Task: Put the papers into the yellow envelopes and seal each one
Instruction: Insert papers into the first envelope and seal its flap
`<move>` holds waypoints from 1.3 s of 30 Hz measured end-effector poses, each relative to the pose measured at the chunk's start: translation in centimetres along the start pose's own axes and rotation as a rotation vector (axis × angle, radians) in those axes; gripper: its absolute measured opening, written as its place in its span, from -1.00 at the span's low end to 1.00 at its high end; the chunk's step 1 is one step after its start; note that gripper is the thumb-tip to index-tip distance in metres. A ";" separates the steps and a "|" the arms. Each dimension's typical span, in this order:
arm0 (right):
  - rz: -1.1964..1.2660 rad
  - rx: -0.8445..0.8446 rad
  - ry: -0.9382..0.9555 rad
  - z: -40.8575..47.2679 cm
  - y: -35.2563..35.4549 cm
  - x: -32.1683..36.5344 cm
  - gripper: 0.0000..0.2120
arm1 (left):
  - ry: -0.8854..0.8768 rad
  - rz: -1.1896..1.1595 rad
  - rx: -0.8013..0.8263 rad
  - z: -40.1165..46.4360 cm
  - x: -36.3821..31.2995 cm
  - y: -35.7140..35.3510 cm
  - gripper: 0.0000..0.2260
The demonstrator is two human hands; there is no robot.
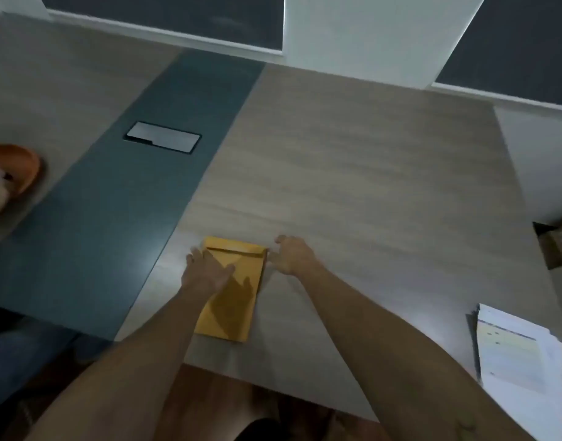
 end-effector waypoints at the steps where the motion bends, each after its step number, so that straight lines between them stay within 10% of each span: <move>1: -0.004 0.003 -0.006 0.0 -0.5 0.2 -0.51 | 0.013 -0.011 -0.009 0.1 0.3 -0.7 -0.18; 39: 0.256 -0.398 -0.400 -13.0 -5.9 -25.1 -0.47 | -0.766 0.642 0.179 -8.3 -21.4 -15.5 0.02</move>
Point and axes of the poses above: each hand's wrist, its own z-axis towards the middle knuckle, its own y-axis out of the back of the hand, x = y × z, the point moved 1 cm from there along z, towards the middle knuckle, and after that the axes turned 8 degrees about x, right-handed, at the moved point
